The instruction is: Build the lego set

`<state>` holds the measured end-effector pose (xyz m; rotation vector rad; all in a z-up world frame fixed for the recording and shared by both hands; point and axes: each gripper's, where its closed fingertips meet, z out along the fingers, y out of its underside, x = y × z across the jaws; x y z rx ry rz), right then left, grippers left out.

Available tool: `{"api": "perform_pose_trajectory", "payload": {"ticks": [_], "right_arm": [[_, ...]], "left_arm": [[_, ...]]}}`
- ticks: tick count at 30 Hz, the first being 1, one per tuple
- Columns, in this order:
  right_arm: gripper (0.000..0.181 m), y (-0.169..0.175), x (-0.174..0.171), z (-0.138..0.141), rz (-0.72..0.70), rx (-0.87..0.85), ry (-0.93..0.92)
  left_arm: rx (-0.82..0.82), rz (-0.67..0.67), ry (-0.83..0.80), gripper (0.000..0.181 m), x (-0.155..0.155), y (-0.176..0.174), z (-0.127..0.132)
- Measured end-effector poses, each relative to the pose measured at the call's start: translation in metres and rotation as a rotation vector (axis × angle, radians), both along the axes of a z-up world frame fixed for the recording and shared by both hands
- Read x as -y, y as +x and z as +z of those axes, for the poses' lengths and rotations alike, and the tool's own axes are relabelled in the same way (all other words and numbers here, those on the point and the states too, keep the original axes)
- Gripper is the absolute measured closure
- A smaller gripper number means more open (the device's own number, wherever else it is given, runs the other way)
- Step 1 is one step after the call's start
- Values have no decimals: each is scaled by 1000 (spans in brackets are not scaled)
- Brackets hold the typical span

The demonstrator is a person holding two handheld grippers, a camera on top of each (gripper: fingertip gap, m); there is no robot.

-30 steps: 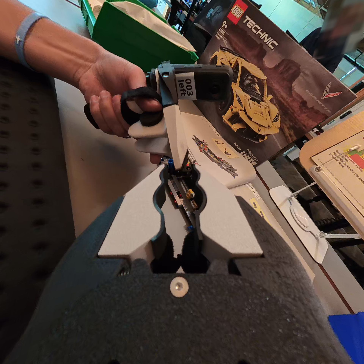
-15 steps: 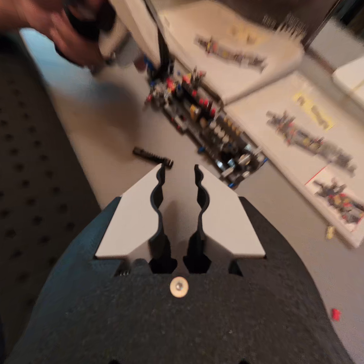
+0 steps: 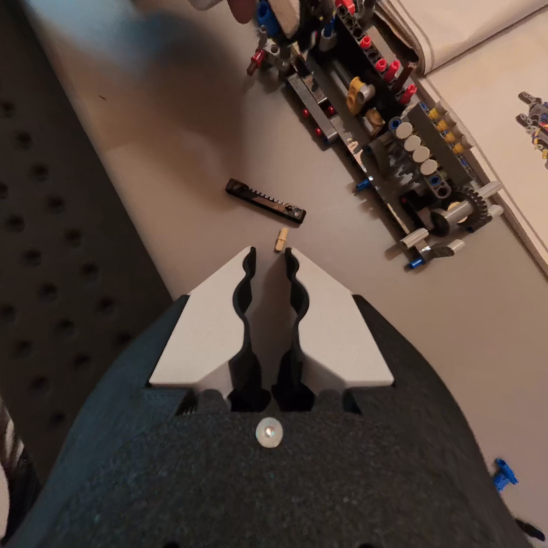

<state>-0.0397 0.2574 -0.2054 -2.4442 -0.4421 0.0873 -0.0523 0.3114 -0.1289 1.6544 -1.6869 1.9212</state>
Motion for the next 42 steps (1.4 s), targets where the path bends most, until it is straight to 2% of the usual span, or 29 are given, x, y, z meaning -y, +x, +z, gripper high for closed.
{"api": "perform_pose_trajectory", "payload": {"ticks": [8, 13, 16, 20, 29, 35, 42], "right_arm": [[165, -27, -11, 5, 79, -191, 27], [165, 4, -14, 14, 101, -100, 102], [166, 19, -15, 5, 152, -96, 71], [166, 11, -16, 1, 218, -178, 21], [172, -8, -17, -1, 301, -152, 56], [169, -13, -19, -1, 324, -120, 77], [176, -16, -22, -1, 348, -85, 131]], "left_arm": [[10, 7, 19, 175, -1, 0, 2], [15, 15, 22, 175, -4, 0, 3], [14, 15, 29, 175, -4, 0, 2], [10, 18, 50, 175, -5, 0, -1], [7, 17, 40, 175, -7, 0, -1], [10, 18, 52, 175, -7, 0, -1], [12, 28, 57, 175, -9, 0, -1]]}}
